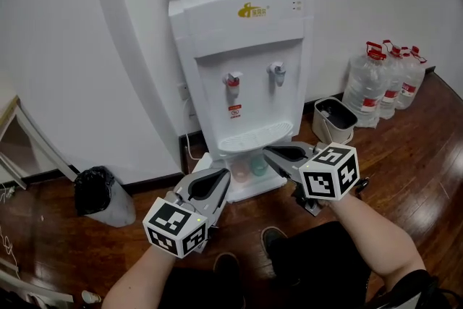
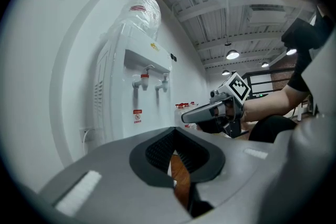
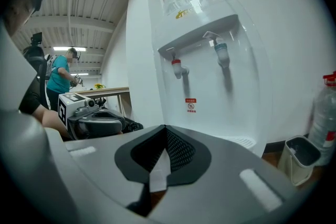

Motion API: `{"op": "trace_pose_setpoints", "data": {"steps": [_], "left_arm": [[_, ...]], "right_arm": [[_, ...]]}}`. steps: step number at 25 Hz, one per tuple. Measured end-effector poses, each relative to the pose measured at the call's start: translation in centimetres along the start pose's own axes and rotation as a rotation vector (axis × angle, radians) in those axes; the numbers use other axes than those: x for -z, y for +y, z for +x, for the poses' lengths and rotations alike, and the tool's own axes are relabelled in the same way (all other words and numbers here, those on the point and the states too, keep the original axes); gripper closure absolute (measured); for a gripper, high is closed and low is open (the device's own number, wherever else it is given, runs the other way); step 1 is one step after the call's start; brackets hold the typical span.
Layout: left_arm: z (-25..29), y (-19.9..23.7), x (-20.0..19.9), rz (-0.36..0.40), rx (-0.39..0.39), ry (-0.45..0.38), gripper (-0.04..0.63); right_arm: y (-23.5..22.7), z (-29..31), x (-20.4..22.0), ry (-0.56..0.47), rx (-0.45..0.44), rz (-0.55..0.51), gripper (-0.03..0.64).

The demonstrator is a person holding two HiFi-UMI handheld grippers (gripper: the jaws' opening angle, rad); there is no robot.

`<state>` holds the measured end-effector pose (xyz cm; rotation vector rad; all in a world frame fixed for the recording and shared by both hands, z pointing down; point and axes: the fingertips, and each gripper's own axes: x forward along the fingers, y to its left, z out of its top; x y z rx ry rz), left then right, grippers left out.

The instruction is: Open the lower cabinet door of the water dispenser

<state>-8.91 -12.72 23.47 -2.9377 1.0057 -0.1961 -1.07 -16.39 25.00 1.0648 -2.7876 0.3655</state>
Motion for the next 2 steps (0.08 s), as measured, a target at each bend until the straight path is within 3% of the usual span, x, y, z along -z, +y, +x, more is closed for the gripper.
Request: {"op": "trace_pose_setpoints", "data": {"steps": [2], "left_arm": [[-0.07,0.11,-0.01,0.007,0.002,0.003,0.555]], "right_arm": [[-0.09,-0.04,-0.24,-0.006,0.007,-0.002,0.617]]}}
